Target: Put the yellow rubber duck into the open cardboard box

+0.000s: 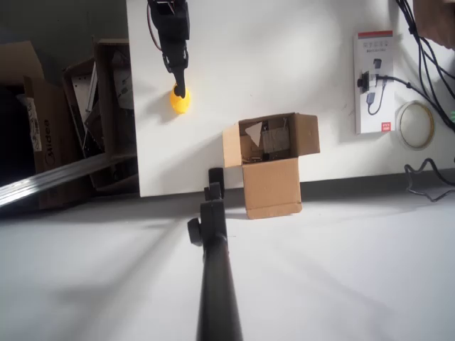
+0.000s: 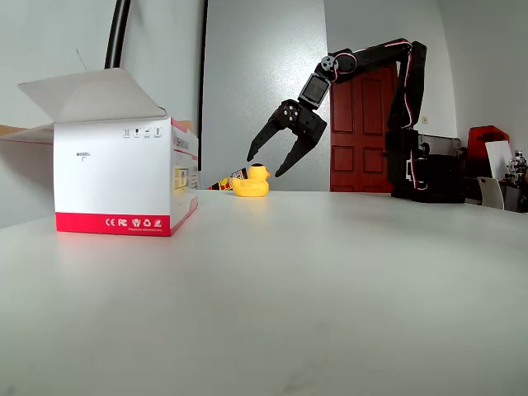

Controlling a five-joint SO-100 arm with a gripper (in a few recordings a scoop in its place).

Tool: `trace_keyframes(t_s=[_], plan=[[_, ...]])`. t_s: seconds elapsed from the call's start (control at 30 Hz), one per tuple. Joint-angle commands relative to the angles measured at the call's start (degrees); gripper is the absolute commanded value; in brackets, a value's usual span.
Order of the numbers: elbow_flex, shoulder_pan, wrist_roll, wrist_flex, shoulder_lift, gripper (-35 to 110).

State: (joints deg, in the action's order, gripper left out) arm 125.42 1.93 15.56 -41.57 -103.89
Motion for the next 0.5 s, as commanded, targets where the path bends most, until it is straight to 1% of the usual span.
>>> trace_keyframes(t_s=[0.0,0.47], plan=[[-2.7,0.4,-0.4,1.2,0.6,26],[-5.4,0.4,-0.4,2.0,4.6,24]])
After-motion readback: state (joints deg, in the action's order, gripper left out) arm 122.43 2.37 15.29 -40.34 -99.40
